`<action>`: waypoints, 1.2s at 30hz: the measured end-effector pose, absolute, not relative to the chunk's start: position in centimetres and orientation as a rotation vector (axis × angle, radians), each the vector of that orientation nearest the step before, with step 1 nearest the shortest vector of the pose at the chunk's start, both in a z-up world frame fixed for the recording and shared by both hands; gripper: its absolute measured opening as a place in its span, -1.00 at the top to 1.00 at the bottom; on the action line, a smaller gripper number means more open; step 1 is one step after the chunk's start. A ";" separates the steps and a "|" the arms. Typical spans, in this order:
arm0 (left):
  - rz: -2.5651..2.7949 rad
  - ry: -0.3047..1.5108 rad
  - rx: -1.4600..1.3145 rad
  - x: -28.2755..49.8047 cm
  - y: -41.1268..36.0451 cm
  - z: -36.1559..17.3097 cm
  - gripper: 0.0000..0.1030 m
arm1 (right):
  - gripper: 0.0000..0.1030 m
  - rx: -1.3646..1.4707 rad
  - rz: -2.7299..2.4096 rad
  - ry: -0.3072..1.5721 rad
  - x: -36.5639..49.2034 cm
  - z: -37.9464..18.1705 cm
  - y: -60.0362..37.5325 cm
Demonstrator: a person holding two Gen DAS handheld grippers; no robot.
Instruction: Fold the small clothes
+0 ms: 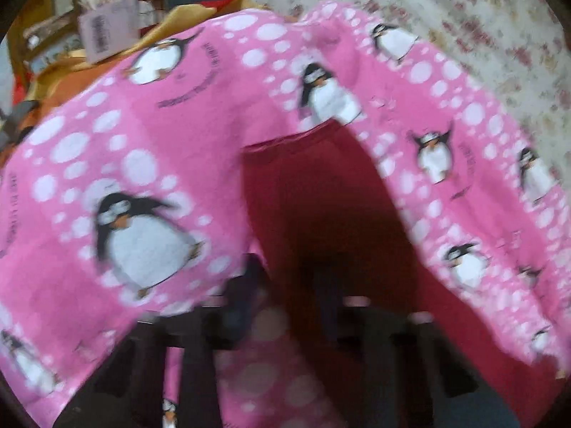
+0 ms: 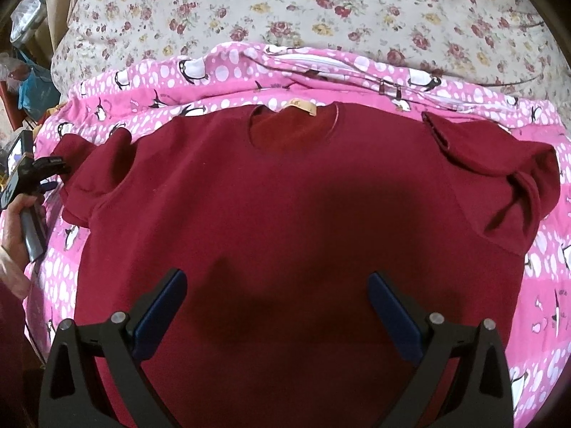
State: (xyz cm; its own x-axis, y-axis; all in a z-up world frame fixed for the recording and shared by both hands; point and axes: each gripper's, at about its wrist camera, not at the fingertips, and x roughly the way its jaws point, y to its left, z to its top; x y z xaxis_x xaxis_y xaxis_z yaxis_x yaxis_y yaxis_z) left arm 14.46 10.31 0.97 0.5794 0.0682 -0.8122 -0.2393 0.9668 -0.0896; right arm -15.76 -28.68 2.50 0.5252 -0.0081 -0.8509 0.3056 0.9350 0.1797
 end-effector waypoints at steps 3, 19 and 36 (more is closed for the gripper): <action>0.138 0.947 -0.236 14.2 10.7 1.7 1.00 | -0.99 0.332 -0.199 1.003 -15.8 2.5 -29.1; -0.587 0.790 -0.214 -1.0 -6.5 15.2 1.00 | -0.99 0.389 -0.258 0.923 -18.5 5.0 -32.5; -0.772 1.091 -0.007 -10.4 -17.9 5.9 0.91 | -0.99 0.516 -0.281 0.911 -21.4 4.5 -38.6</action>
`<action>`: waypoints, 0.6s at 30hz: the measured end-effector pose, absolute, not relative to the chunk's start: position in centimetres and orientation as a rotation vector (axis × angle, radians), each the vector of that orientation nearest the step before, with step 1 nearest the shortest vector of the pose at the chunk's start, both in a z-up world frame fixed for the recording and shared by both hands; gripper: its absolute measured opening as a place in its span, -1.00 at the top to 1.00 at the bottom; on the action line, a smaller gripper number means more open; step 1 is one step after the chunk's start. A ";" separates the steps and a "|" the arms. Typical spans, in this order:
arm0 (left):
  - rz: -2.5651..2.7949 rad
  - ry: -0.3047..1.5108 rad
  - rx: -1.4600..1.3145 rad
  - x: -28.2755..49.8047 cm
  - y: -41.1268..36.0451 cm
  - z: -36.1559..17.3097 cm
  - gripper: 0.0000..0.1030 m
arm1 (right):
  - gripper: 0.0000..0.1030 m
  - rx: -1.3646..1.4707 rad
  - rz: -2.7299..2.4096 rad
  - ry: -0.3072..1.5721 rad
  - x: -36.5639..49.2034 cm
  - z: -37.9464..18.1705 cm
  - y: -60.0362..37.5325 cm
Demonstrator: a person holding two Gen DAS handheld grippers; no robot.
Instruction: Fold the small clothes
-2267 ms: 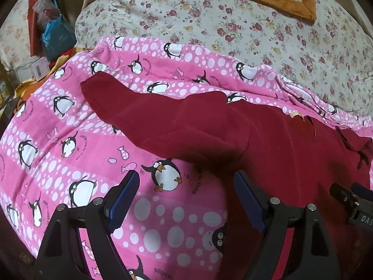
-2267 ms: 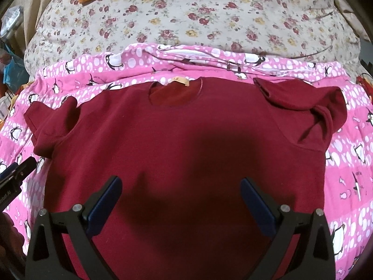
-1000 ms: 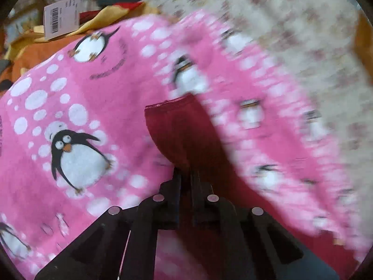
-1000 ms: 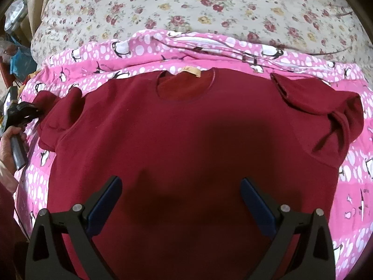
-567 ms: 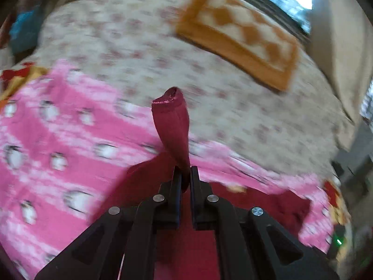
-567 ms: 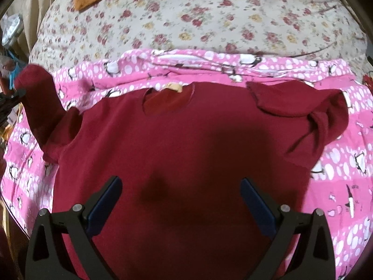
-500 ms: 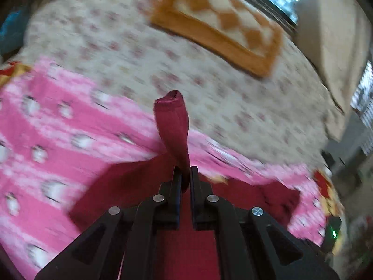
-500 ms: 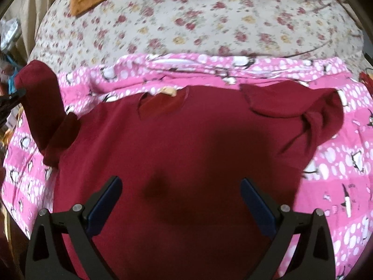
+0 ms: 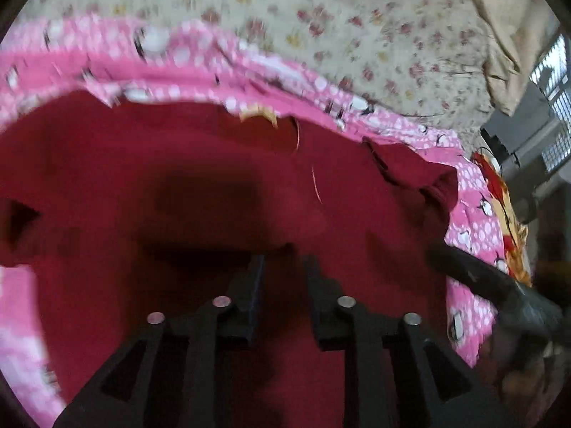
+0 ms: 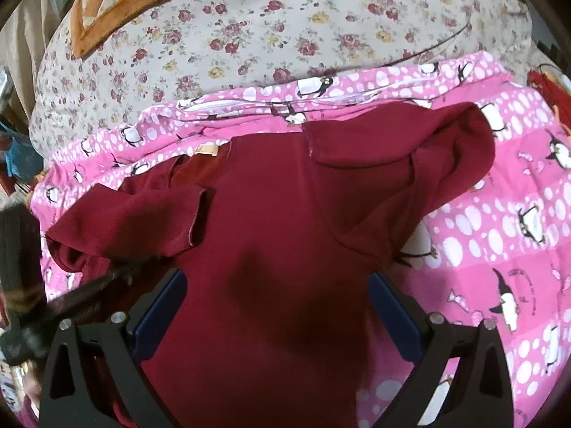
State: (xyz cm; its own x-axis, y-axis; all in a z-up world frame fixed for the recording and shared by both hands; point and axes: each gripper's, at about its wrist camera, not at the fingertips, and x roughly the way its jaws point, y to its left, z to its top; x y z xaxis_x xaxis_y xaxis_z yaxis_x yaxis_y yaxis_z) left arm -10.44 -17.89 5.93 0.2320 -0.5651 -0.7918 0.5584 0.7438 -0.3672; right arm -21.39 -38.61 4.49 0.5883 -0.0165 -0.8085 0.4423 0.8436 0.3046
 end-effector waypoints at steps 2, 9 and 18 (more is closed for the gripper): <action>-0.721 1.025 0.068 -11.5 -16.2 7.7 0.87 | -0.99 0.528 -0.252 0.898 -20.7 4.5 -38.5; -0.283 0.897 0.223 -10.0 -8.6 7.5 0.78 | -0.63 0.417 -0.117 0.922 -14.0 3.2 -34.5; -0.166 1.014 0.066 -6.7 -2.8 4.4 0.78 | 0.86 0.301 -0.103 0.896 -11.5 3.6 -32.8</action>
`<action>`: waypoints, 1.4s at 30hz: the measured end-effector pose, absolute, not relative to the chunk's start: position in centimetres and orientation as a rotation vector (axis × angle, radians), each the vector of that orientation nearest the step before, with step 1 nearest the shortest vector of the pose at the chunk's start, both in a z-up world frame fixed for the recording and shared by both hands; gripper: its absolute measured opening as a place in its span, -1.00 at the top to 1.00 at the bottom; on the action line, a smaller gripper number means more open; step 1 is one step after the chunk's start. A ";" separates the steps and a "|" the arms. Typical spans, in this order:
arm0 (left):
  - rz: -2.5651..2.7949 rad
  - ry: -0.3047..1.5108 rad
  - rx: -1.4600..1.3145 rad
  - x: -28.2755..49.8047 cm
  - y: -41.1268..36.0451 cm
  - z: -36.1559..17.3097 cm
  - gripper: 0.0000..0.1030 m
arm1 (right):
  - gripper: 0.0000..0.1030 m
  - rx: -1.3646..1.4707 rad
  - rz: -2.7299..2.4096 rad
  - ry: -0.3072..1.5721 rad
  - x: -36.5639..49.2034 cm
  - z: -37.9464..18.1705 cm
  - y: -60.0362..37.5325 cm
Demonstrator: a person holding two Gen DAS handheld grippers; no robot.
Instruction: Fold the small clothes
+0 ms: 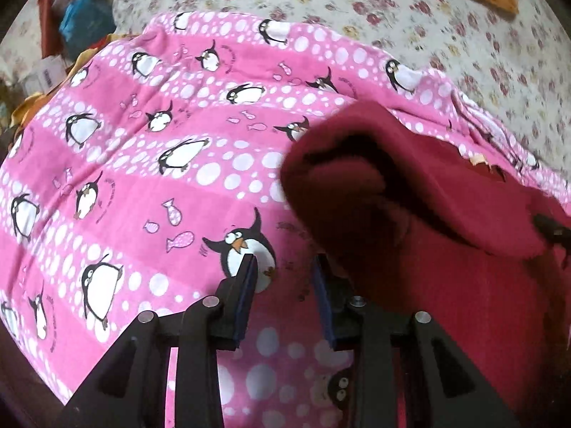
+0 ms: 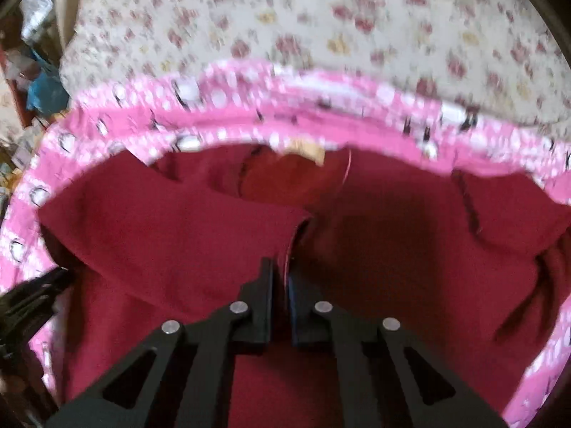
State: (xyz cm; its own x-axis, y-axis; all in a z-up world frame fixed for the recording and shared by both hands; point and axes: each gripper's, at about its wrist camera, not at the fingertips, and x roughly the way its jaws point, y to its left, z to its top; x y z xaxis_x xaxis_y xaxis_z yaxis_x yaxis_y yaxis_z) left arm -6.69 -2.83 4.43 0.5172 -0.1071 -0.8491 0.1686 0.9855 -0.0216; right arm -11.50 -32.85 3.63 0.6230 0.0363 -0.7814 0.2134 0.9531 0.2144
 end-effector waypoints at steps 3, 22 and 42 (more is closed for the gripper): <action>-0.176 1.008 0.030 -7.1 -2.2 5.1 0.79 | 0.86 0.301 -0.166 0.821 -14.1 6.1 -35.1; -0.356 0.951 -0.012 -7.5 -6.0 6.4 0.75 | -0.07 0.375 -0.054 0.923 -14.1 5.8 -34.5; -0.255 0.987 0.044 -5.8 -5.9 4.8 0.64 | -0.06 0.172 -0.002 0.999 -7.4 2.8 -25.4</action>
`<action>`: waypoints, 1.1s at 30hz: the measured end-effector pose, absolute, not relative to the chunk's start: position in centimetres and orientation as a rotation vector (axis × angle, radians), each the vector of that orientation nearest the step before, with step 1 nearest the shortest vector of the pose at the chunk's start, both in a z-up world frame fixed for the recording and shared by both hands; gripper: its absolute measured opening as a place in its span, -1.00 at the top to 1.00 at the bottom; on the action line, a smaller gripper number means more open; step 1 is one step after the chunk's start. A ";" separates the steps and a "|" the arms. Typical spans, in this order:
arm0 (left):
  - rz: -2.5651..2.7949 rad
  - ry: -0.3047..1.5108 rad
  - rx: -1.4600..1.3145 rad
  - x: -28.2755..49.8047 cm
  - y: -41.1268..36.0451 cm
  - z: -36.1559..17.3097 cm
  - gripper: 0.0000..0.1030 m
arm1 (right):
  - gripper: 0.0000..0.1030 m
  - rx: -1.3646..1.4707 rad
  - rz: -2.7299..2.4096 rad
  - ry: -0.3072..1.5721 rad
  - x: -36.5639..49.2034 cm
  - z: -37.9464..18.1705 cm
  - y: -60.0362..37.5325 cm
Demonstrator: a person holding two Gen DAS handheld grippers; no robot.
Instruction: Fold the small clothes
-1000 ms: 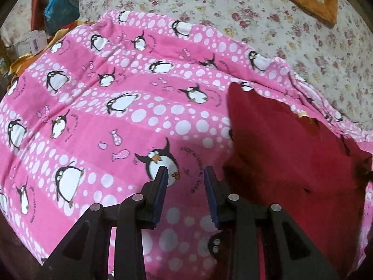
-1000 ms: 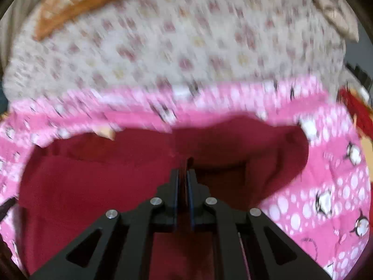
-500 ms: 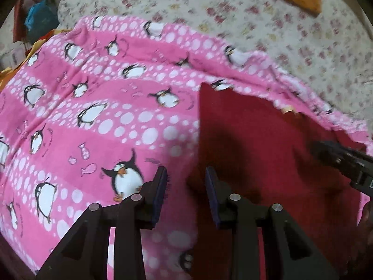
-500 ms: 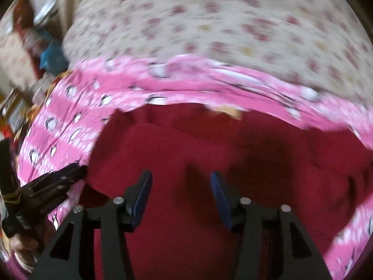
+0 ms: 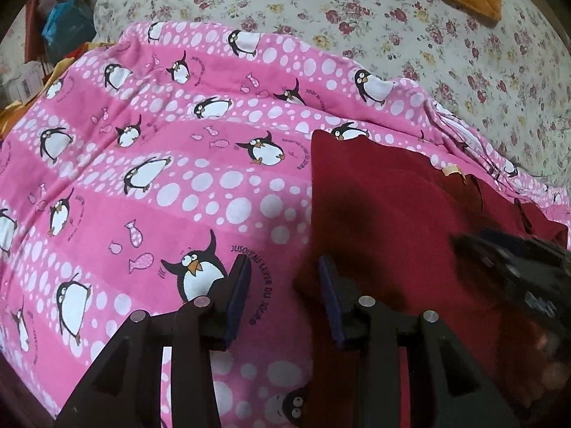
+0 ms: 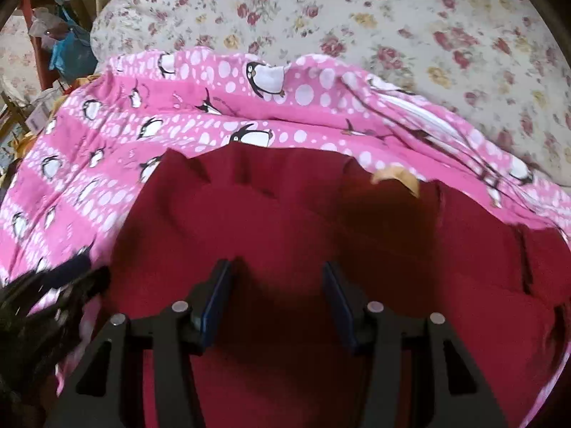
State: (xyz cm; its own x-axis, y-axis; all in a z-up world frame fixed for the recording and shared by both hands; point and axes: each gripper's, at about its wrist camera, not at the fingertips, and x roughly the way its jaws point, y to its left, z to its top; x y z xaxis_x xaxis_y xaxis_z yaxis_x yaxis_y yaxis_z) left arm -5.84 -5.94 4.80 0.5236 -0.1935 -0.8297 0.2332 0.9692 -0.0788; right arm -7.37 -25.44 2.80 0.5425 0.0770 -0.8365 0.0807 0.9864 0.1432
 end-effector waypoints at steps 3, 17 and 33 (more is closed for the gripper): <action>-0.248 0.971 0.059 -6.2 -6.1 5.2 0.64 | -0.08 0.176 -0.029 1.000 -10.5 3.2 -27.0; -0.322 0.903 0.047 -7.1 -8.3 6.9 0.64 | -0.11 0.259 -0.263 0.985 -17.9 1.9 -35.7; -0.321 0.956 0.042 -6.2 -9.0 5.7 0.64 | -0.18 0.674 -0.322 0.746 -25.4 5.2 -47.5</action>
